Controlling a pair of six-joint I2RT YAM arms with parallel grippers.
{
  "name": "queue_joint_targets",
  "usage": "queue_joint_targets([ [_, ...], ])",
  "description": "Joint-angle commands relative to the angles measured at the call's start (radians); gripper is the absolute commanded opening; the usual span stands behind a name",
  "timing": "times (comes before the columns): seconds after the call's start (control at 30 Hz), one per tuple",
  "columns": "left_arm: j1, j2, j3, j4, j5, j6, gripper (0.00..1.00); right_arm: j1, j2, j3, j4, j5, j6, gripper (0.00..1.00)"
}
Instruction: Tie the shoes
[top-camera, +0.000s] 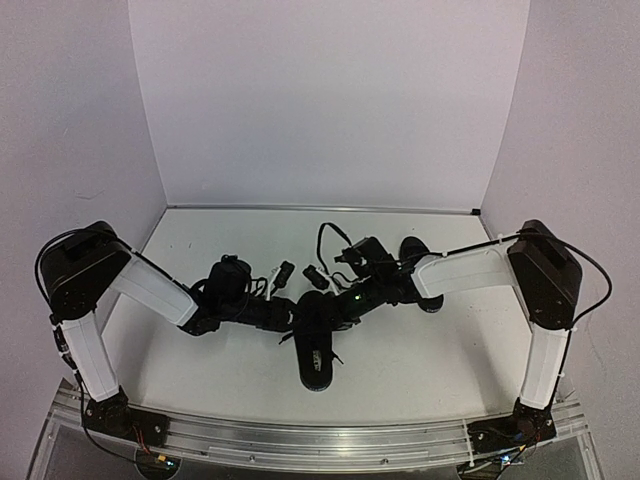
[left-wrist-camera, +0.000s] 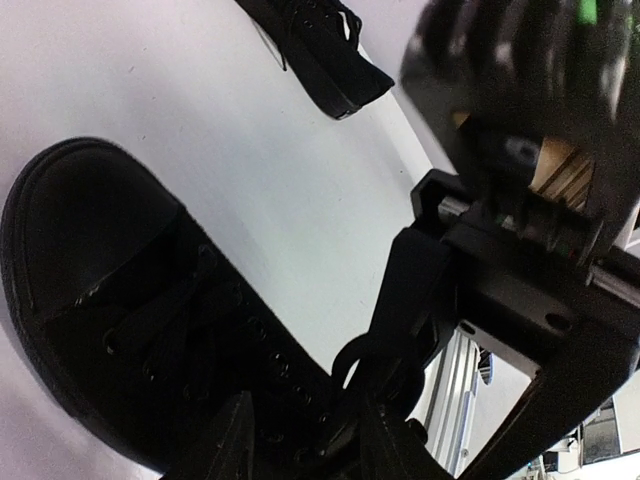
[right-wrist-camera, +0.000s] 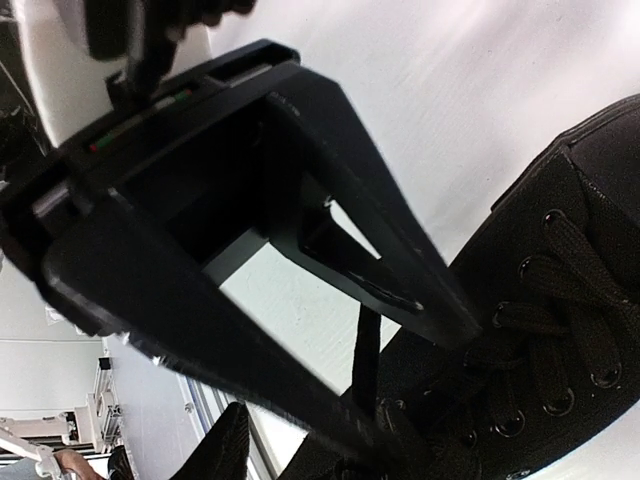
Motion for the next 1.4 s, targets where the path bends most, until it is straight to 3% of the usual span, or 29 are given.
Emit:
queue_joint_targets([
  [0.0, -0.001, -0.076, -0.047, -0.022, -0.059, 0.018, 0.39, 0.006, -0.048, -0.015, 0.029, 0.003, -0.013, 0.40],
  [0.23, -0.001, -0.138, -0.071, 0.048, -0.039, 0.019, 0.65, 0.007, -0.031, 0.003, 0.032, -0.027, -0.024, 0.41],
  [0.73, -0.011, -0.031, 0.055, 0.058, 0.033, 0.023, 0.73, 0.021, 0.018, 0.054, 0.043, -0.052, -0.030, 0.41],
  [1.07, -0.014, -0.008, 0.007, 0.135, 0.032, -0.002, 0.46, 0.021, 0.001, 0.035, 0.041, -0.035, -0.028, 0.41],
  [1.37, -0.014, -0.009, -0.009, 0.152, 0.038, -0.006, 0.09, 0.012, -0.049, -0.012, 0.035, 0.012, -0.015, 0.41],
])
